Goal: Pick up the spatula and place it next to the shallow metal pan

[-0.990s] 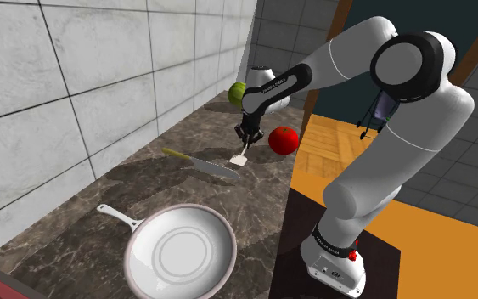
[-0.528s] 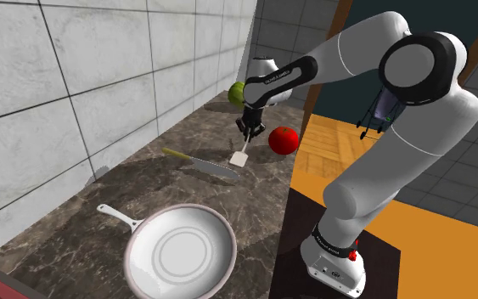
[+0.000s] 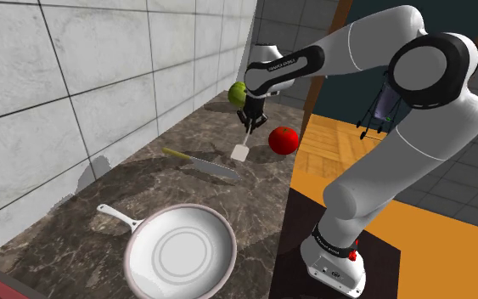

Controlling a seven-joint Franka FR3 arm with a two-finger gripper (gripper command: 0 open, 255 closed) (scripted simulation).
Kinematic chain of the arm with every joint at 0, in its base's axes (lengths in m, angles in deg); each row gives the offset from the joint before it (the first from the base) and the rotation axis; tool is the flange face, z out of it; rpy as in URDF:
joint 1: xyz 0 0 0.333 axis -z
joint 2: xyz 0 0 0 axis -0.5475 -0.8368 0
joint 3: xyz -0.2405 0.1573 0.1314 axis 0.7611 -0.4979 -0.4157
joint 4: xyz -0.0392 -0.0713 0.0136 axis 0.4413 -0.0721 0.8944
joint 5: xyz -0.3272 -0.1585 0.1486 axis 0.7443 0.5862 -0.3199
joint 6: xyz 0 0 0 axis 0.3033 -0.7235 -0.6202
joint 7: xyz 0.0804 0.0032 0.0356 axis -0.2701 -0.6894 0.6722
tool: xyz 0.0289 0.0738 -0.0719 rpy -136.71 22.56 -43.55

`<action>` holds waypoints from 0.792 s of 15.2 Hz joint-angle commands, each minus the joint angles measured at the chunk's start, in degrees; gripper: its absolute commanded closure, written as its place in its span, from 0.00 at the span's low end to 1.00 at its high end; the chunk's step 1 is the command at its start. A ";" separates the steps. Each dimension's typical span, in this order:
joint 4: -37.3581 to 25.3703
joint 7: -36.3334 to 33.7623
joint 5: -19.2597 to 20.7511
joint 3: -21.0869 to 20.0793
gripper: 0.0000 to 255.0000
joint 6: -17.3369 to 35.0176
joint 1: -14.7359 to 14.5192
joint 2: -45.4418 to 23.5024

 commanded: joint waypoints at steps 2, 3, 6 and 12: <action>-1.50 0.33 -0.18 0.14 1.00 -2.48 0.01 0.97; -2.03 0.40 -0.23 0.17 1.00 -3.27 0.01 1.24; -3.69 0.60 -0.35 0.24 1.00 -5.65 0.00 1.96; 3.24 -3.87 -2.58 -2.89 1.00 -6.49 -2.84 9.67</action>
